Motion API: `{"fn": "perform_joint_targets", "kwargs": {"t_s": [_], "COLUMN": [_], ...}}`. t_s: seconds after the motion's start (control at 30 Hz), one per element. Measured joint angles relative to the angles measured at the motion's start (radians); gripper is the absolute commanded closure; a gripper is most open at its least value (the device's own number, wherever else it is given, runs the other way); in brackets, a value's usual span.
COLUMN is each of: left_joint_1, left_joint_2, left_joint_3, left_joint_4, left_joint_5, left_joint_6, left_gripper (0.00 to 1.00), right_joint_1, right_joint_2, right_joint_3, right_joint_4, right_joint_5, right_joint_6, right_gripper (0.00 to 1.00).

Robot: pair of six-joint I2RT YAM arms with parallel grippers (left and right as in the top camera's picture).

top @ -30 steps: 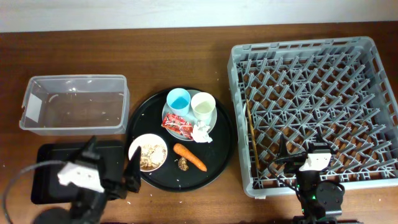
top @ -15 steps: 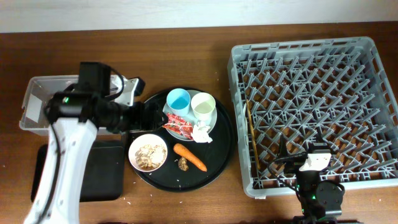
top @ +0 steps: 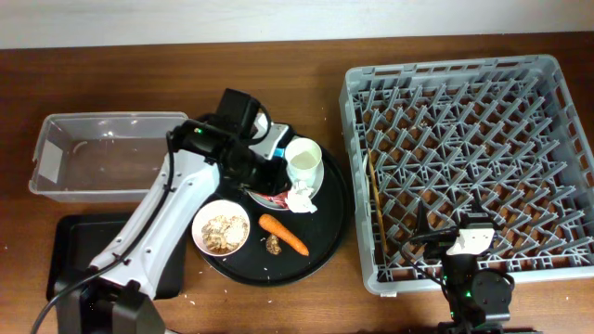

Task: Sort waste into correct bins and load items into the dishwasher rack
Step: 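Reach left gripper to the white tissue on the plate and grasp it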

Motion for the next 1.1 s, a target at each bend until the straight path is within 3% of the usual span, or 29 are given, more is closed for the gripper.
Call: {"fn": "perform_joint_targets", "kwargs": {"t_s": [0.07, 0.17, 0.2, 0.27, 0.3, 0.63, 0.77, 1.0, 1.1], "left_joint_1": [-0.018, -0.063, -0.086, -0.122, -0.145, -0.175, -0.175, -0.236, -0.254], "left_joint_2": [0.000, 0.000, 0.000, 0.000, 0.006, 0.178, 0.214, 0.225, 0.225], "left_joint_3": [0.000, 0.000, -0.002, -0.012, -0.013, -0.016, -0.018, -0.018, -0.018], "left_joint_4": [0.029, 0.032, 0.033, 0.048, 0.057, 0.089, 0.106, 0.141, 0.145], "left_joint_5": [-0.007, -0.133, -0.206, -0.294, -0.330, -0.422, -0.424, -0.426, -0.477], "left_joint_6": [0.000, -0.060, -0.111, -0.167, -0.191, -0.229, -0.239, -0.248, -0.314], "left_gripper": [0.97, 0.98, 0.93, 0.71, 0.69, 0.68, 0.49, 0.45, 0.45], "right_joint_1": [0.000, 0.000, 0.000, 0.000, 0.000, 0.000, 0.000, 0.000, 0.000], "right_joint_2": [0.000, 0.000, 0.000, 0.000, 0.000, 0.000, 0.000, 0.000, 0.000], "right_joint_3": [0.000, 0.000, 0.000, 0.000, 0.000, 0.000, 0.000, 0.000, 0.000], "right_joint_4": [0.000, 0.000, 0.000, 0.000, 0.000, 0.000, 0.000, 0.000, 0.000], "right_joint_5": [0.000, 0.000, 0.000, 0.000, 0.000, 0.000, 0.000, 0.000, 0.000], "right_joint_6": [0.000, 0.000, 0.000, 0.000, 0.000, 0.000, 0.000, 0.000, 0.000], "right_gripper": [0.01, 0.01, 0.01, 0.01, 0.01, 0.01, 0.01, 0.01, 0.01]}}
